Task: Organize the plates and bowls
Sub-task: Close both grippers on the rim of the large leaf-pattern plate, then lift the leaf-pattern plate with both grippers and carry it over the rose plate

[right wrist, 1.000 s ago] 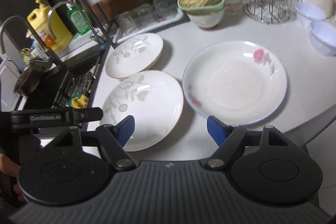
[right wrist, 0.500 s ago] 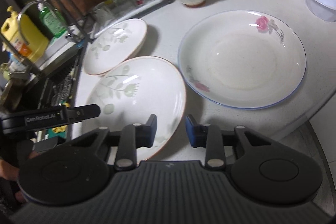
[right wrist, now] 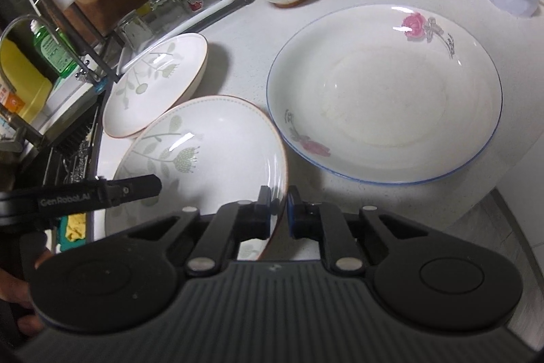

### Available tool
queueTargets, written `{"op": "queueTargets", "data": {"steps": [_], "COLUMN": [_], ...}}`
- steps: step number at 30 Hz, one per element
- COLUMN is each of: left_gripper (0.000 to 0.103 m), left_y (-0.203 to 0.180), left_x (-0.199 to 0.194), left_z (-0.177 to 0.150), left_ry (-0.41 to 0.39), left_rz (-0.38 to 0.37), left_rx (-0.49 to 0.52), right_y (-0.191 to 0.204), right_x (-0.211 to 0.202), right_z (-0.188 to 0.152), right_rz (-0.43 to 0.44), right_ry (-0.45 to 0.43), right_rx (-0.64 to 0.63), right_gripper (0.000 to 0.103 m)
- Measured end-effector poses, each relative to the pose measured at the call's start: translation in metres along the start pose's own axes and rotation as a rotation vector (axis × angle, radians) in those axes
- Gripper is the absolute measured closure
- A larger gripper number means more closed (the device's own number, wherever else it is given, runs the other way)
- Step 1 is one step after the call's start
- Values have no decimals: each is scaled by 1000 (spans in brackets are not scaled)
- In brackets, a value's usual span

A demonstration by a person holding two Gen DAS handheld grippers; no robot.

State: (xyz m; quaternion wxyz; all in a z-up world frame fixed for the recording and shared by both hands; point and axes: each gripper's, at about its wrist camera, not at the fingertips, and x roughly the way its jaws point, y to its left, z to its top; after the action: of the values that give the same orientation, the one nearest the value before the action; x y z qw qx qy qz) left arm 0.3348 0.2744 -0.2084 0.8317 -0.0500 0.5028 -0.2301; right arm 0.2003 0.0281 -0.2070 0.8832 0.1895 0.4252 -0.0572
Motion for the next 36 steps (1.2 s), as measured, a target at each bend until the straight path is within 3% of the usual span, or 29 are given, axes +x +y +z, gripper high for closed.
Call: {"op": "queueTargets", "data": {"steps": [4,10,18,28,36], "left_gripper": [48,48,48,48,48], "left_y": [2,15,7,-18,-60], "left_x": [-3,-17,-44,-51,-36], "left_z": [4,19,38,64,81], "left_ry": [27,51,48,34,20], "left_rz": [-8,-60,-79,-108,-94], "left_rx": [7,-92,-133,-162,-152], "right_y": [2,7,14,0,-34], "right_x": [1,-8,-26,-46,-48], "right_z": [4,13,35,65,86], "right_rz": [-2,38,59,92,107], "right_ry": [34,65,88,85,74], "right_rx": [10,29,26,21,27], "right_gripper": [90,90,90,90,90]}}
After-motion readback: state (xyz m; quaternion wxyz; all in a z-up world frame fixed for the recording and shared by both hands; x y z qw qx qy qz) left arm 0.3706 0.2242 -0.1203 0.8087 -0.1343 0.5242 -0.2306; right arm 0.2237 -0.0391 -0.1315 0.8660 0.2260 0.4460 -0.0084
